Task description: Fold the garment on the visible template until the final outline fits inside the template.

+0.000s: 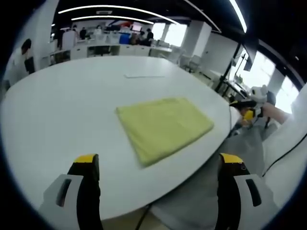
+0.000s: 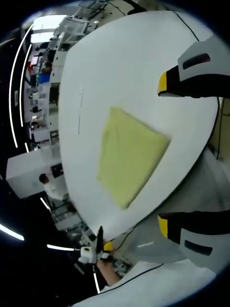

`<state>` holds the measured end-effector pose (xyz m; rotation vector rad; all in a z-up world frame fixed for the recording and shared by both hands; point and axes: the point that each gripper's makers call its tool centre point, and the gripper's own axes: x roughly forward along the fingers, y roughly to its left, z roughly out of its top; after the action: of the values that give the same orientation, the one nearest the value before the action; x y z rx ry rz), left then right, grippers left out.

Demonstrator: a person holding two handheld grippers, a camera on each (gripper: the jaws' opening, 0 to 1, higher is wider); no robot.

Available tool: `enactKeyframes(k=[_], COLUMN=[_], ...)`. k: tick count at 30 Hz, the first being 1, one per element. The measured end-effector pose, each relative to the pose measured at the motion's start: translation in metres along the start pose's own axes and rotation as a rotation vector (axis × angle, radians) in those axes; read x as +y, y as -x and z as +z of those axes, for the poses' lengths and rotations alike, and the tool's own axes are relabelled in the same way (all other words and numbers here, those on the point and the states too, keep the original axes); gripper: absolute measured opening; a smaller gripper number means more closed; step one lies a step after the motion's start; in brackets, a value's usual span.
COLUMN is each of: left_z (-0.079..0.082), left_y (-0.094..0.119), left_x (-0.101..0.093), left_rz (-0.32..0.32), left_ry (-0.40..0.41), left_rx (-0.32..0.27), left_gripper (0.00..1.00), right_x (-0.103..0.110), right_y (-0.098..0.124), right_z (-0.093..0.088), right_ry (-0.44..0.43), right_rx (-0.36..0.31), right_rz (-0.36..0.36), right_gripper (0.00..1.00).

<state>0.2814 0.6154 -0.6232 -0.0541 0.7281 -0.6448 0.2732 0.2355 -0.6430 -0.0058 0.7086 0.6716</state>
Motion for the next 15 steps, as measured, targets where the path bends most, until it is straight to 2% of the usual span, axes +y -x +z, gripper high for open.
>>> enactKeyframes(k=[15], left_z=[0.0001], left_y=[-0.0014], left_x=[-0.0068], left_rz=[-0.013], left_ry=[-0.005], left_rx=[0.006], left_gripper=[0.99], right_x=[-0.0016], right_y=[0.003], right_z=[0.0018], right_ry=[-0.009], right_rx=[-0.012], right_rz=[-0.011], right_gripper=[1.0])
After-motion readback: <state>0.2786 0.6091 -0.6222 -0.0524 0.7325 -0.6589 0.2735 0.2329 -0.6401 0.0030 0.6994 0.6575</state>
